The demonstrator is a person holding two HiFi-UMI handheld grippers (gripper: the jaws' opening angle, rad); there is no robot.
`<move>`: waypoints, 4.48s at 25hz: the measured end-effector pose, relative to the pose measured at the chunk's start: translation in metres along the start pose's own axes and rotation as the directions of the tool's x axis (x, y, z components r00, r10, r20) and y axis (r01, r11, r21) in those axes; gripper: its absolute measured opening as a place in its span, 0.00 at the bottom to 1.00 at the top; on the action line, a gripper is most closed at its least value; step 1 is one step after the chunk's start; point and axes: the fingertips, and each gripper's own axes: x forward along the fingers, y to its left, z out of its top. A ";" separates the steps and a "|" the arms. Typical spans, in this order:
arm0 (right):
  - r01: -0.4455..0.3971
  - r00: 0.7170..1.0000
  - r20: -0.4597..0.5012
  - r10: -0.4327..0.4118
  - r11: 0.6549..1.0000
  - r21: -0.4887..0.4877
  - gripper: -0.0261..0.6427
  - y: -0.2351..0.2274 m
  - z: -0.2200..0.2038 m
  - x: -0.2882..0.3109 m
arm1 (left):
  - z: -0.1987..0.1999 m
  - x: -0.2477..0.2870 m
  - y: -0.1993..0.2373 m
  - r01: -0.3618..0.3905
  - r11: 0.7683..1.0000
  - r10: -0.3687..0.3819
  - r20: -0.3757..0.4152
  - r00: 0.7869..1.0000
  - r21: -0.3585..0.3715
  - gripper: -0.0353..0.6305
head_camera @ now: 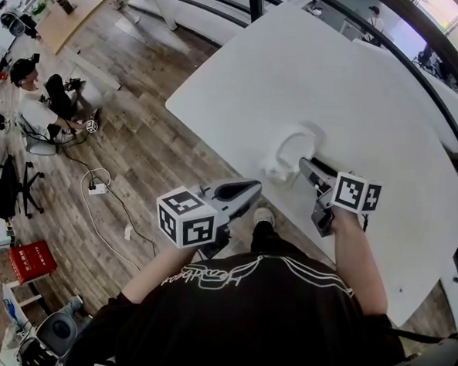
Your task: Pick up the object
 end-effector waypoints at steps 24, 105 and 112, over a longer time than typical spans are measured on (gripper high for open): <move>0.024 1.000 -0.007 -0.024 0.998 0.057 0.21 -0.009 -0.005 0.004 | -0.015 -0.005 0.002 -0.042 0.999 0.042 0.010 0.999 -0.013 0.06; -0.286 0.857 0.357 0.371 0.920 -0.269 0.20 0.225 -0.070 -0.222 | 0.000 -0.160 -0.212 -0.006 0.960 -0.077 0.285 0.955 0.282 0.06; -0.279 0.860 0.356 0.365 0.921 -0.271 0.20 0.220 -0.056 -0.214 | 0.008 -0.150 -0.201 0.009 0.962 -0.085 0.271 0.959 0.272 0.06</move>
